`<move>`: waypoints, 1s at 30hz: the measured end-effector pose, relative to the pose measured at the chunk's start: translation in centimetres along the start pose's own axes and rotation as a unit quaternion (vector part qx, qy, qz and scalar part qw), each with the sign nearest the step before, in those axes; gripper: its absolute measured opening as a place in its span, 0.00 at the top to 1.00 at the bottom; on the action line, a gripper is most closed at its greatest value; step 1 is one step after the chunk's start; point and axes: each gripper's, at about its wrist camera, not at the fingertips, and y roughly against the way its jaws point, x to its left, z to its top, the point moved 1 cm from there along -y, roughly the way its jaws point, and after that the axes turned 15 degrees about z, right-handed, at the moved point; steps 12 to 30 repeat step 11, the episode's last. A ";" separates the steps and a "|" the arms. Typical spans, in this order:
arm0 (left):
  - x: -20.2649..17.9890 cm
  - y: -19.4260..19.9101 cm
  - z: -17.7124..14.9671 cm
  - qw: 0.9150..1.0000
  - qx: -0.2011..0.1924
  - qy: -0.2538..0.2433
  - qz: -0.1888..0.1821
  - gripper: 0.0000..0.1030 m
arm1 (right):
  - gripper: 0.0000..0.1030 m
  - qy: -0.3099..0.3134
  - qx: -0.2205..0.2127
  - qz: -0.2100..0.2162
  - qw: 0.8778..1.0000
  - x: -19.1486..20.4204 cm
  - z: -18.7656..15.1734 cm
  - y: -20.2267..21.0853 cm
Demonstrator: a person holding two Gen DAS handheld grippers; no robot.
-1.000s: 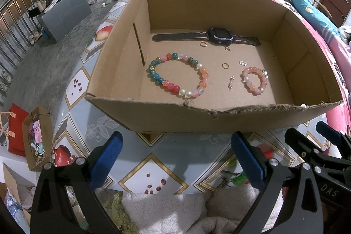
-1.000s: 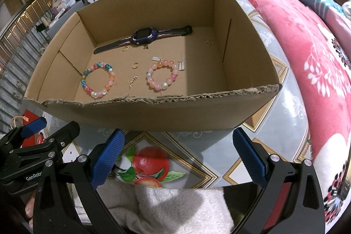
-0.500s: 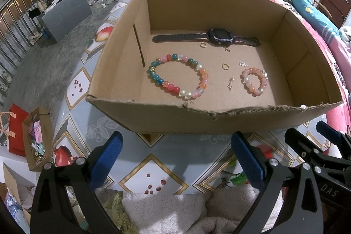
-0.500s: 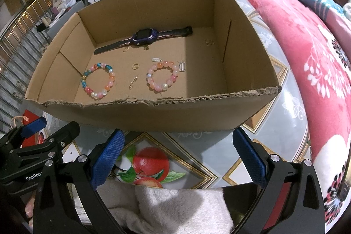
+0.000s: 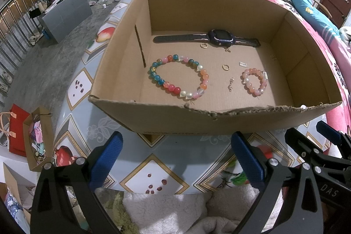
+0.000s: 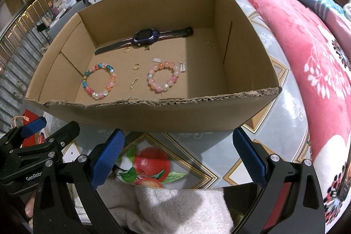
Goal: Organize jewelry
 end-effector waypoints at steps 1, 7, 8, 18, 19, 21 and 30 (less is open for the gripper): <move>0.0 0.0 0.0 1.000 0.000 0.000 0.000 0.06 | 0.08 0.000 0.000 0.000 1.000 0.0 0.0 0.0; 0.0 0.0 0.0 1.000 0.000 0.000 0.000 0.06 | 0.08 0.001 0.000 -0.001 1.000 0.0 0.1 0.1; 0.0 0.0 0.0 1.000 0.000 0.000 0.000 0.06 | 0.08 0.001 0.000 -0.001 1.000 0.0 0.1 0.1; 0.0 0.0 0.0 1.000 0.000 0.000 0.000 0.06 | 0.08 0.001 0.000 -0.001 1.000 0.1 0.1 0.1; 0.0 0.0 0.0 1.000 0.000 0.000 0.000 0.06 | 0.08 0.001 0.000 -0.001 1.000 0.1 0.1 0.1; 0.0 0.0 0.0 1.000 0.000 0.000 0.000 0.06 | 0.08 0.001 0.000 -0.001 1.000 0.1 0.1 0.1; 0.0 0.0 0.0 1.000 0.000 0.000 0.000 0.06 | 0.08 0.001 0.000 -0.001 1.000 0.1 0.1 0.1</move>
